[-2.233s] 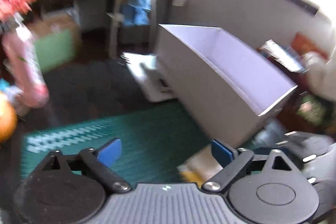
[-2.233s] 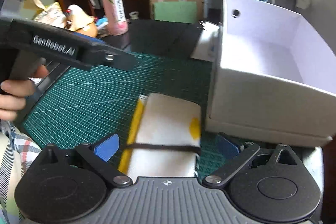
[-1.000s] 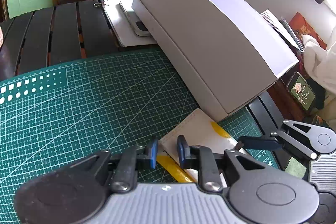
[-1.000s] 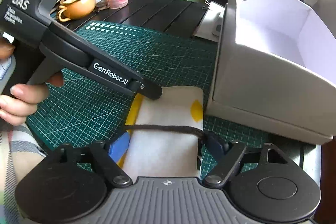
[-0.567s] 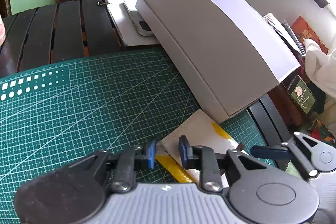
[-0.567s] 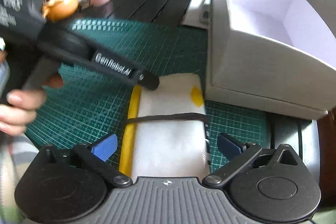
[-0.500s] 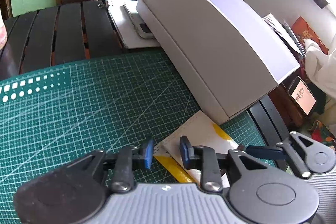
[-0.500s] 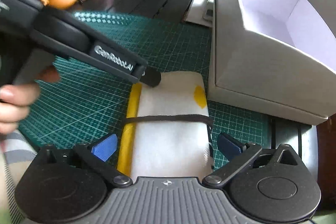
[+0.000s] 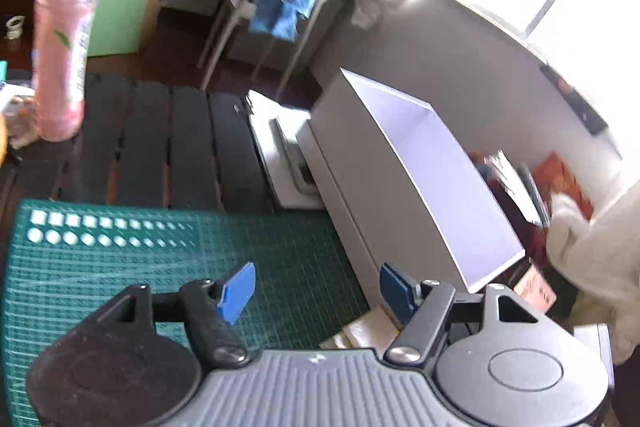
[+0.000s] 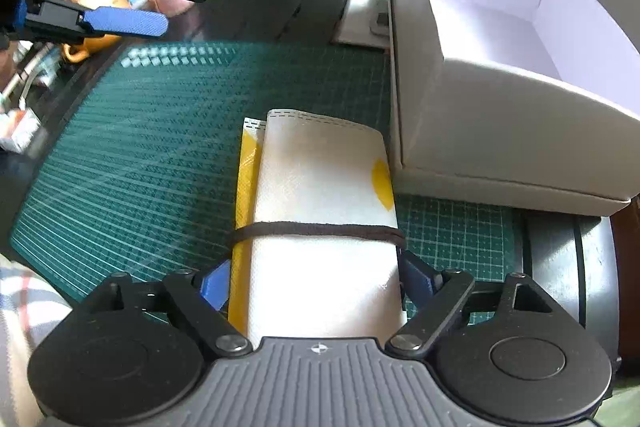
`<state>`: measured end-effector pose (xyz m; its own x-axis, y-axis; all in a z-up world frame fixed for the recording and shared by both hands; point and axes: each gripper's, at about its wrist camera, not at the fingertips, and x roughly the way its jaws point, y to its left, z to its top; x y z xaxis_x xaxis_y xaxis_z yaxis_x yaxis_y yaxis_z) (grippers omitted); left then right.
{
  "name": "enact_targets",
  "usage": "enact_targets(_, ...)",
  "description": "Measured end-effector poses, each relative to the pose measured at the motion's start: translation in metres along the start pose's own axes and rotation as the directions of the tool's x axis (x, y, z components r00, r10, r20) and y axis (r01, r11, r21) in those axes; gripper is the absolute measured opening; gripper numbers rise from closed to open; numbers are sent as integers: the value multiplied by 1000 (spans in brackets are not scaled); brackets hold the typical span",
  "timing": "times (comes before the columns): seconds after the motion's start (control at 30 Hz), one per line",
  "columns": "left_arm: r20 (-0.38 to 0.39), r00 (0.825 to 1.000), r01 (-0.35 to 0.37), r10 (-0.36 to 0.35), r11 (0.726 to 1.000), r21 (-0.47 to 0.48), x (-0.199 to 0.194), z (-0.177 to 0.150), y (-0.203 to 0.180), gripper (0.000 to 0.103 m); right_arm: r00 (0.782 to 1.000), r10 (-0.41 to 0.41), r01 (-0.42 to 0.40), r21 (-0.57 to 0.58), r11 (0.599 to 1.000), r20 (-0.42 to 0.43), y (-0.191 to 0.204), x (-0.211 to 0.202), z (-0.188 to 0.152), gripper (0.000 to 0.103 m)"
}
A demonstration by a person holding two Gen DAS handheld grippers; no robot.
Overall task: Fold shopping bag
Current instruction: 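Lower the corded bag into the white box with the right gripper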
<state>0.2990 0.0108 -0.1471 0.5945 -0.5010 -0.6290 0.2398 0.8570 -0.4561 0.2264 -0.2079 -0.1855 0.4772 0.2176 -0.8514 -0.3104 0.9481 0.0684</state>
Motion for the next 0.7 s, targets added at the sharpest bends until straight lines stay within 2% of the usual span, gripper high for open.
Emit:
enact_targets(0.17, 65, 997, -33, 33, 999, -11, -21, 14, 11, 68, 997, 39, -40, 5, 999, 69, 9, -35, 5, 82)
enact_targets(0.27, 111, 992, -53, 54, 998, -13, -36, 21, 18, 70, 987, 84, -87, 16, 996, 135, 7, -68, 21, 82)
enact_targets(0.33, 113, 991, -65, 70, 997, -42, -39, 24, 24, 70, 975, 133, -145, 57, 988, 179, -7, -99, 41, 82)
enact_targets(0.4, 93, 993, -68, 72, 997, -46, -33, 22, 23, 70, 968, 142, -160, 71, 985, 205, -20, -114, 61, 83)
enact_targets(0.47, 67, 995, -71, 74, 997, -38, -26, 20, 20, 71, 971, 87, -106, 76, 991, 223, -39, -131, 88, 83)
enact_targets(0.57, 27, 997, -76, 76, 997, -26, -15, 16, 16, 82, 974, -11, -7, 78, 997, 226, -61, -134, 117, 84)
enact_targets(0.67, -12, 997, -80, 80, 997, -14, -4, 13, 12, 85, 975, -81, 62, 98, 993, 209, -95, -111, 142, 83)
enact_targets(0.7, -26, 996, -81, 81, 997, -10, 0, 11, 11, 85, 979, -98, 81, 101, 992, 180, -106, -93, 148, 83)
